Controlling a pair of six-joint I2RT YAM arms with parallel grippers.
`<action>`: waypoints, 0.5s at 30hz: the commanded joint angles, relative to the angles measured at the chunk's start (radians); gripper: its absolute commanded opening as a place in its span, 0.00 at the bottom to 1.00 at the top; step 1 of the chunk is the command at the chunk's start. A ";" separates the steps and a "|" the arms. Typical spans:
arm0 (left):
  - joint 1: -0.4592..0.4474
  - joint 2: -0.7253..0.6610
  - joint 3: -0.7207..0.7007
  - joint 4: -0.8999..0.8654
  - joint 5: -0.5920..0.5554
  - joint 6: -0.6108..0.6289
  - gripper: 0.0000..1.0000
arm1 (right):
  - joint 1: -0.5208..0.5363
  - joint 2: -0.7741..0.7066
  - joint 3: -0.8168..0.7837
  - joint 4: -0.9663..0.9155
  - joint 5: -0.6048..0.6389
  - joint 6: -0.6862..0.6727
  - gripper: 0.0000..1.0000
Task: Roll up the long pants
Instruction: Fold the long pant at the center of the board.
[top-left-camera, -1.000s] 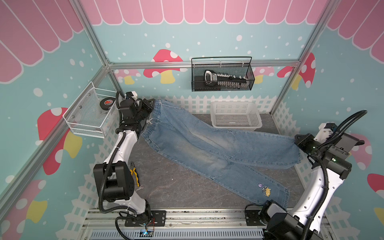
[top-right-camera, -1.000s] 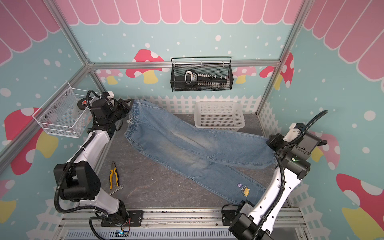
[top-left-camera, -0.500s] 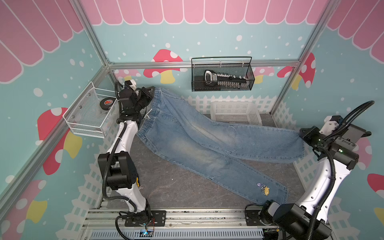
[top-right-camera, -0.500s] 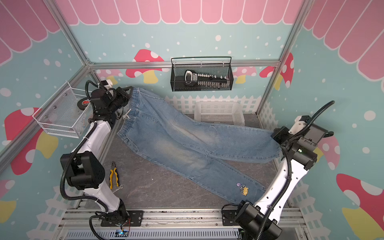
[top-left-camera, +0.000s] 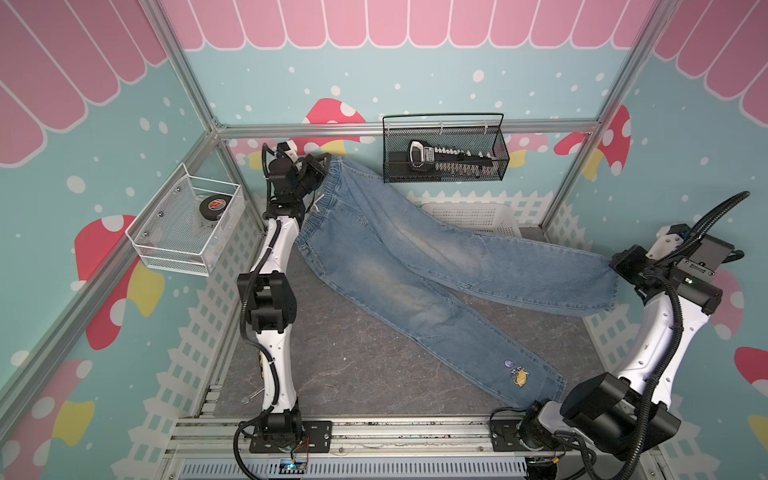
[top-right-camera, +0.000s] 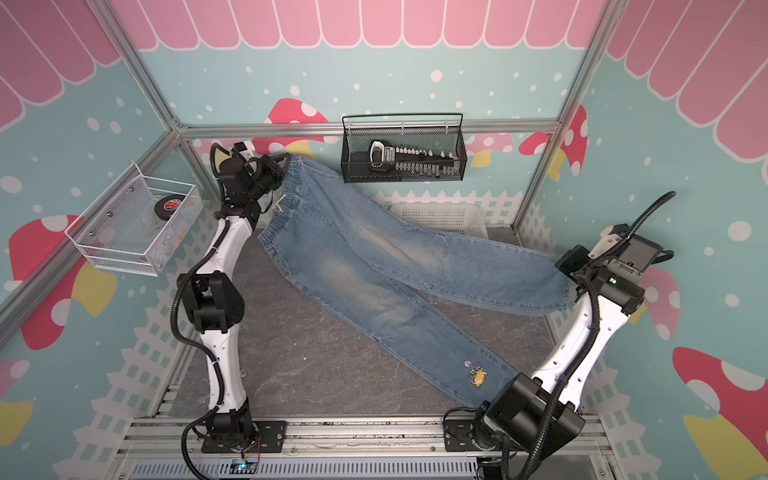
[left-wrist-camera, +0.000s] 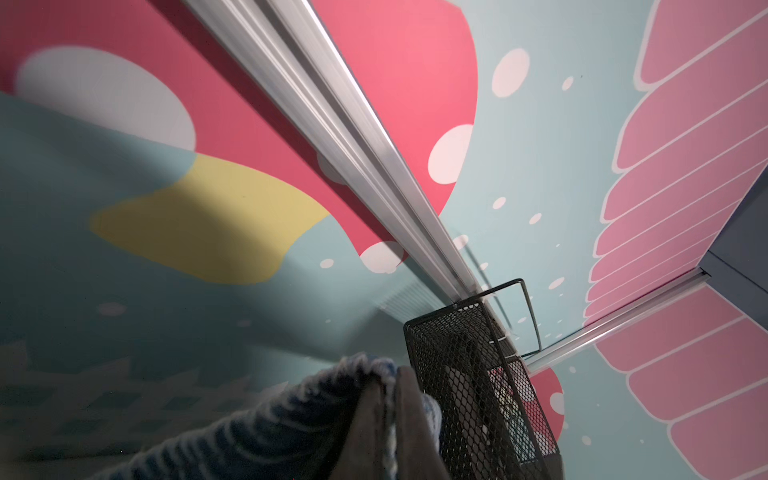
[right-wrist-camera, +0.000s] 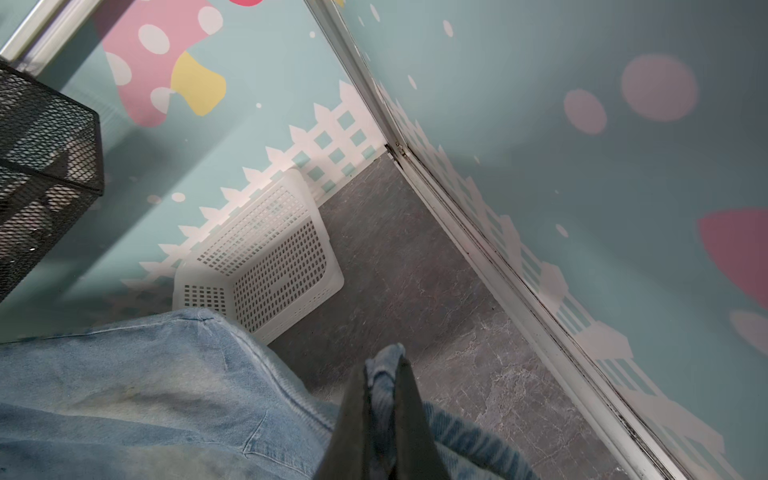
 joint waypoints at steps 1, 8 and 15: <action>-0.014 0.075 0.141 0.042 -0.040 -0.057 0.00 | -0.016 -0.003 -0.046 0.087 0.002 -0.009 0.00; 0.008 0.046 -0.068 0.270 -0.033 -0.088 0.00 | -0.019 -0.103 -0.155 0.126 -0.041 0.028 0.00; 0.078 -0.077 -0.476 0.591 -0.018 -0.163 0.00 | -0.019 -0.387 -0.392 0.126 -0.129 0.100 0.00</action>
